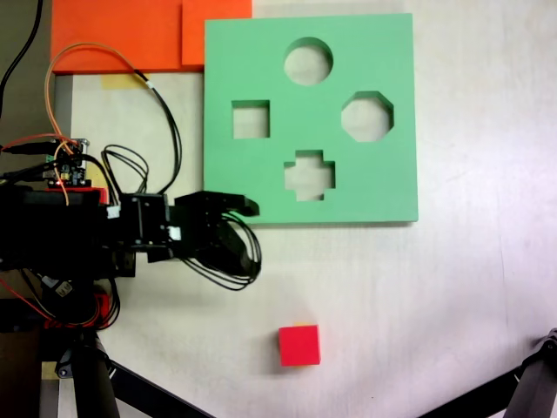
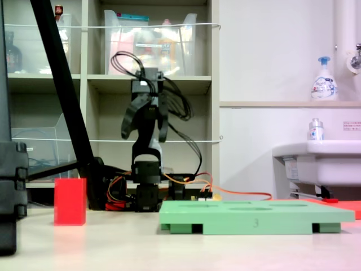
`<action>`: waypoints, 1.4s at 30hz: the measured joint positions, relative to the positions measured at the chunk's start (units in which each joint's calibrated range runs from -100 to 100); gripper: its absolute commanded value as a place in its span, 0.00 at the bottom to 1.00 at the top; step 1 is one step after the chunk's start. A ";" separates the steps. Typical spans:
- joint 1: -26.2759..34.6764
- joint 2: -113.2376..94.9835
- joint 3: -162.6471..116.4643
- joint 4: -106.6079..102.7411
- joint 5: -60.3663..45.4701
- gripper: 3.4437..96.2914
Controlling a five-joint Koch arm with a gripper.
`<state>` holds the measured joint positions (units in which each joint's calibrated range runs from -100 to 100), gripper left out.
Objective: Put the square block into the corresponding hole
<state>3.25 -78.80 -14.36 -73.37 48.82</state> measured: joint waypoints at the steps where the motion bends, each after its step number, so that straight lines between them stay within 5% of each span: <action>1: 0.00 3.97 2.74 -2.94 0.00 0.47; 14: -7.91 33.24 8.04 -7.54 -4.49 0.95; 42: -12.80 76.61 24.60 -7.15 -12.65 0.94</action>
<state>-9.55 -2.19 10.24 -80.52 36.17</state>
